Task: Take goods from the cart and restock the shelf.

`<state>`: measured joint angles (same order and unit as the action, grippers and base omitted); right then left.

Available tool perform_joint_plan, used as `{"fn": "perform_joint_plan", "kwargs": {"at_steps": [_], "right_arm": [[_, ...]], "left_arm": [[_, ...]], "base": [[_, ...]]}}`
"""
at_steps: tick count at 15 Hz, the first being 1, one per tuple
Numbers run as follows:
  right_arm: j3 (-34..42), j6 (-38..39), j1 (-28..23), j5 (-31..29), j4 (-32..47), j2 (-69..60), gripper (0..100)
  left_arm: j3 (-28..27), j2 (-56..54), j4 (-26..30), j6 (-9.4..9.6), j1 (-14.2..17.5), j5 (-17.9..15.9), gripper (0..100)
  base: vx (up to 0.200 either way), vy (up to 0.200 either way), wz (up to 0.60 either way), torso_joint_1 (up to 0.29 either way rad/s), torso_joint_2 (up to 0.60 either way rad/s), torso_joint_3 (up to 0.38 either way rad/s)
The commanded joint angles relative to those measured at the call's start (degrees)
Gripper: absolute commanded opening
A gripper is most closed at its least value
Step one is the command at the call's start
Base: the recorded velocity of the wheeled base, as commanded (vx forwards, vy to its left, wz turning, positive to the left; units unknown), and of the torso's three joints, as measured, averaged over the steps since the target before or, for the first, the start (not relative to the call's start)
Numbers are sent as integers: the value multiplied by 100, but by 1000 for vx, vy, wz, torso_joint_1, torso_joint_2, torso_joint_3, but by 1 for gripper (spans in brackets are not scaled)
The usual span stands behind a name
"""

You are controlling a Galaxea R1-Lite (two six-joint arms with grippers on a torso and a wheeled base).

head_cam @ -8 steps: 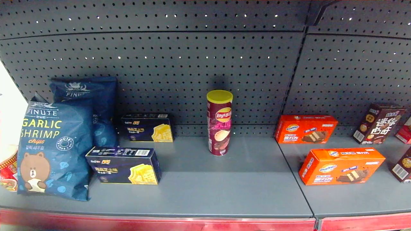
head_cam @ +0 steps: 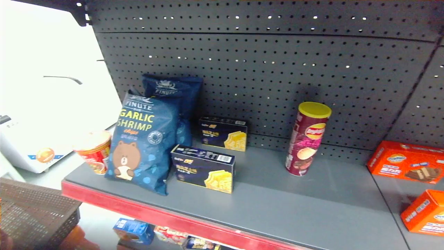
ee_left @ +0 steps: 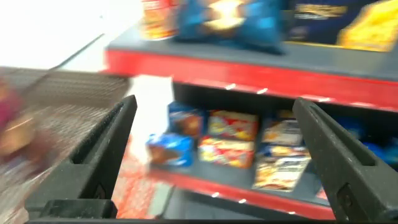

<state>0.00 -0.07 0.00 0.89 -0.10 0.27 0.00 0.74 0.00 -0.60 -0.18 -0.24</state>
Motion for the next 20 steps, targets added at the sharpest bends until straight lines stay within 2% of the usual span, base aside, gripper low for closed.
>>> {"fn": "perform_joint_plan", "kwargs": {"at_steps": [1,10,14,15,16,17,19,20], "right_arm": [[0,-1,9,-1,1,8,100],[0,-1,0,-1,1,8,100],[0,25,9,-10,1,0,100],[0,25,9,-10,1,0,100],[0,25,9,-10,1,0,100],[0,25,9,-10,-8,0,100],[0,25,9,-10,1,0,100],[0,25,9,-10,1,0,100]], "left_arm": [[0,5,0,-2,1,-2,100],[0,5,0,-2,1,-2,100],[0,5,-9,42,9,33,100],[-158,5,-9,112,9,42,100],[-694,110,193,455,-8,16,100],[-1301,787,589,675,-43,7,100],[-2083,1903,773,763,-70,-2,100],[-2470,3090,694,851,-70,-2,100]], "base": [[0,0,600,7,2,2],[0,0,600,1,5,2],[0,0,0,0,0,0],[0,0,0,0,0,0],[0,0,0,0,0,0],[0,0,0,0,0,0],[0,0,0,0,0,0],[0,0,0,0,0,0]]}}
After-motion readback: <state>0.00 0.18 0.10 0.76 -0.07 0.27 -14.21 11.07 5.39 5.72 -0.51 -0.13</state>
